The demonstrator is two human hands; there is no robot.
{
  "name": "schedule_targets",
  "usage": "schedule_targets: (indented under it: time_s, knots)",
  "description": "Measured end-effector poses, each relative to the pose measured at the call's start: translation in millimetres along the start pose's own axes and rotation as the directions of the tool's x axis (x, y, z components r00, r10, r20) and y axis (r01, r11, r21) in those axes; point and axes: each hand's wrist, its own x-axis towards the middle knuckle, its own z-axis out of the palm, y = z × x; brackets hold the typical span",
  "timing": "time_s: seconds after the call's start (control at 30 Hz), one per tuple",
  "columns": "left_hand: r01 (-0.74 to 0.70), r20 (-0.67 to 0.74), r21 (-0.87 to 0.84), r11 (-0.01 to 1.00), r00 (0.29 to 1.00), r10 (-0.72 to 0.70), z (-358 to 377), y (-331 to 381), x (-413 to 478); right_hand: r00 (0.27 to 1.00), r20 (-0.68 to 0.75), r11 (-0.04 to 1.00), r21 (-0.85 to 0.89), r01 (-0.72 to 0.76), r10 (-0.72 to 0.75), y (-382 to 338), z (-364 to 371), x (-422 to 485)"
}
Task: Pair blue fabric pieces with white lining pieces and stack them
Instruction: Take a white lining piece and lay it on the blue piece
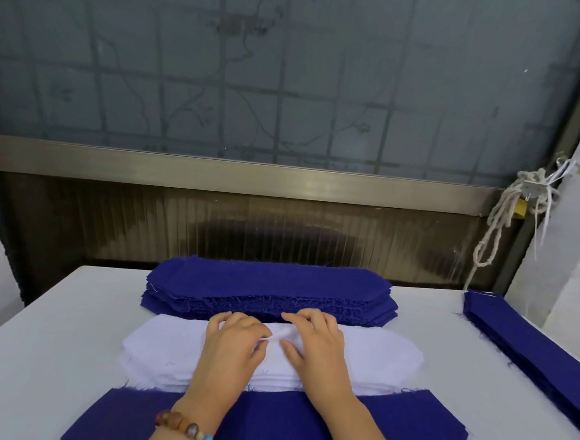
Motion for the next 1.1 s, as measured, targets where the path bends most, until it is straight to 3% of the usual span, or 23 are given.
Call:
schedule_targets:
  time_s: [0.47,0.7,0.97,1.1]
  knots:
    - [0.011,0.137,0.041,0.999,0.99,-0.016,-4.8,0.7,0.2,0.999,-0.034,0.998,0.056,0.005,-0.003,-4.0,-5.1,-1.8]
    - [-0.008,0.011,0.047,0.999,1.0,0.008,-11.8,5.1,-0.4,0.997,-0.065,0.996,0.086,-0.028,0.033,-4.1,-7.6,-1.7]
    - [-0.01,-0.033,0.081,0.997,0.999,0.013,-14.3,3.3,-2.0,0.994,-0.082,0.993,0.1,-0.063,0.071,-5.8,-8.0,-3.5]
    - [-0.028,-0.008,0.088,0.996,1.0,0.029,-20.6,7.9,-0.6,0.995,-0.103,0.997,0.073,0.002,0.006,-11.2,-14.0,-4.5]
